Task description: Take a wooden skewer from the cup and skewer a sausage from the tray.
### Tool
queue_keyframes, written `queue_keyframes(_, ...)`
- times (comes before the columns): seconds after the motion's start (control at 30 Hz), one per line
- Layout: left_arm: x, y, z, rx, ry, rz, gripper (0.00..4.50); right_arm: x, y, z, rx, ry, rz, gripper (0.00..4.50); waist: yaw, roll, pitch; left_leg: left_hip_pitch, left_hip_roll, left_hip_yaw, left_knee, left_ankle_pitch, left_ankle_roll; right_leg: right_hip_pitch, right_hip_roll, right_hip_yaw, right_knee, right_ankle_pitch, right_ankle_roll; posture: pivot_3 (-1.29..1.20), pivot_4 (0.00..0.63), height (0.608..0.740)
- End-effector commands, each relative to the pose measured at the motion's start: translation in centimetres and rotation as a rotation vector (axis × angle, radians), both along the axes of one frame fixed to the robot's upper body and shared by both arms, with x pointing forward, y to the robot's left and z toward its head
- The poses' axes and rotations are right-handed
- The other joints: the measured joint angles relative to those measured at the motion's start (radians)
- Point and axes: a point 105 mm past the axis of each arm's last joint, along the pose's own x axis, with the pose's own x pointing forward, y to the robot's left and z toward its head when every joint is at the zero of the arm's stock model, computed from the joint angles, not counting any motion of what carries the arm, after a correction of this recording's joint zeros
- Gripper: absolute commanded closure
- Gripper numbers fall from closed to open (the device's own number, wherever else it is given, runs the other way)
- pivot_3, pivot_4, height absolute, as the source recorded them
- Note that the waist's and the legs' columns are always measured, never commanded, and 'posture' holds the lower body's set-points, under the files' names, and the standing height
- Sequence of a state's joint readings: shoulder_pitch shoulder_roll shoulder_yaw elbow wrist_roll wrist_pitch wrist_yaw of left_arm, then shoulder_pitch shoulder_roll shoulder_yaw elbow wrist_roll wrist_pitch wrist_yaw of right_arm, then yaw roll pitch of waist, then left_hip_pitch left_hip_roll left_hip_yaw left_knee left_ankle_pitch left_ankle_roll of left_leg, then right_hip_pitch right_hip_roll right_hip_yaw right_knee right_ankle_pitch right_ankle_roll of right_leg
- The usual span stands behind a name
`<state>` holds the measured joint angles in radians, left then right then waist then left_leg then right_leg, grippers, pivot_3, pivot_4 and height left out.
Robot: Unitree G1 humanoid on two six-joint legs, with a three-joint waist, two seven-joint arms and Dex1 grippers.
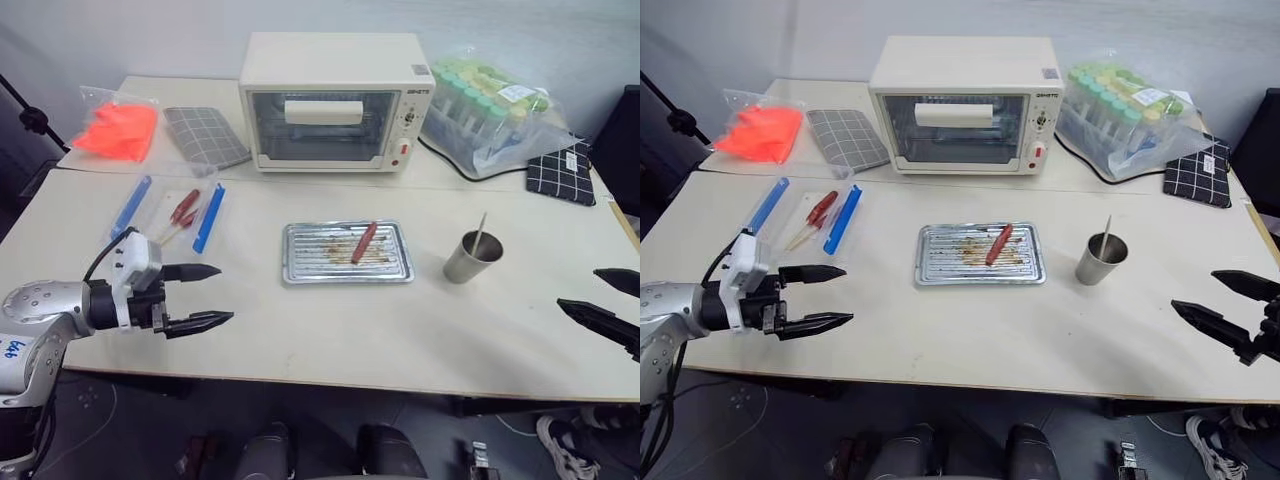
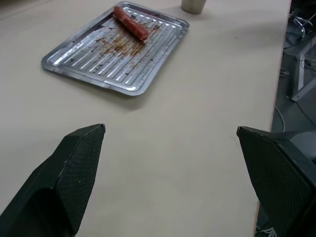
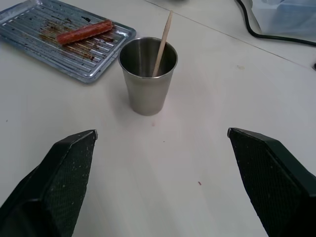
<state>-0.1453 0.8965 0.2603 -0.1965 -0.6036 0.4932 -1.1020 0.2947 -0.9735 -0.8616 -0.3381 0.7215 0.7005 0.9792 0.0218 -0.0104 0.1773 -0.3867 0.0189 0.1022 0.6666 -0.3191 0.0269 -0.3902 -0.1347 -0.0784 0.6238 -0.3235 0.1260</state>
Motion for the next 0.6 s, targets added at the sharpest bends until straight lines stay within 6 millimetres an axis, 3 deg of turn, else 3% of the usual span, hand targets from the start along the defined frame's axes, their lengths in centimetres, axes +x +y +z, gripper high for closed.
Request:
queue_keyframes(0.03, -0.3, -0.7, 0.6, 0.000, -0.044, -0.014, 0.00, 0.4, 0.3, 0.3, -0.025, -0.019, 0.013, 0.07, -0.001, 0.000, 0.000, 0.000, 0.000, 0.000, 0.000, 0.000, 0.000, 0.000, 0.000, 0.000, 0.000, 0.000, 0.000, 0.00, 0.150, 0.740)
queue_keyframes(0.6, 0.0, -2.3, 0.1, -0.112, -0.027, 0.038, 0.00, 1.1, 0.5, 0.5, 0.001, -0.066, -0.058, 0.07, 0.000, 0.000, 0.000, 0.000, 0.000, 0.000, 0.000, 0.000, 0.000, 0.000, 0.000, 0.000, 0.002, 0.000, 0.000, 0.00, 0.150, 0.740)
